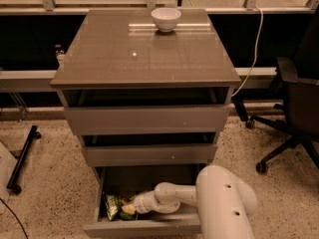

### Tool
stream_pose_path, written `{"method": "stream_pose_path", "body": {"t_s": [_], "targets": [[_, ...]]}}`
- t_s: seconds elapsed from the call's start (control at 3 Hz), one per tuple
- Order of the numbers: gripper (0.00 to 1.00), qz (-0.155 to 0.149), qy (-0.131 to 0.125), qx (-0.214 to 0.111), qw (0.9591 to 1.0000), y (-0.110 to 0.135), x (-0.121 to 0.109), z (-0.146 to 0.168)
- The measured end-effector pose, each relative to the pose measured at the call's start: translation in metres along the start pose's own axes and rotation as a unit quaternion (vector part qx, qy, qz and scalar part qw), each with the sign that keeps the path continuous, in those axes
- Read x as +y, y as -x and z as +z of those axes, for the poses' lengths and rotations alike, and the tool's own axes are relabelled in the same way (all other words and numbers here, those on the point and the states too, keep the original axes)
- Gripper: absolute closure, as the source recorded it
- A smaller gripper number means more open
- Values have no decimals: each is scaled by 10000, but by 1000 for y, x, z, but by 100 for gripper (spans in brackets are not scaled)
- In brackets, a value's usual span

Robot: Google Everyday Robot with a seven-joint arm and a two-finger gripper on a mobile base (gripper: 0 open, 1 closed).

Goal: Pick green jalapeno chip bag from bottom drawer and place on counter

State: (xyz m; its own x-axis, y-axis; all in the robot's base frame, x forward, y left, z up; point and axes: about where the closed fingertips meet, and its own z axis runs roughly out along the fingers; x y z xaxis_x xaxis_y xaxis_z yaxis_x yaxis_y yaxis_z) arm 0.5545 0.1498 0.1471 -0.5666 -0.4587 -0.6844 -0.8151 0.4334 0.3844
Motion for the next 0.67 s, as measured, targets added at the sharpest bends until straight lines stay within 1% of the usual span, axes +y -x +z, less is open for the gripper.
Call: {"method": "stream_pose_path", "body": {"t_s": [0.33,0.67], "targets": [[100,-165,235,-475,9985,29,18,-30],[100,-401,620,-1186,9902,62,35,-83]]}}
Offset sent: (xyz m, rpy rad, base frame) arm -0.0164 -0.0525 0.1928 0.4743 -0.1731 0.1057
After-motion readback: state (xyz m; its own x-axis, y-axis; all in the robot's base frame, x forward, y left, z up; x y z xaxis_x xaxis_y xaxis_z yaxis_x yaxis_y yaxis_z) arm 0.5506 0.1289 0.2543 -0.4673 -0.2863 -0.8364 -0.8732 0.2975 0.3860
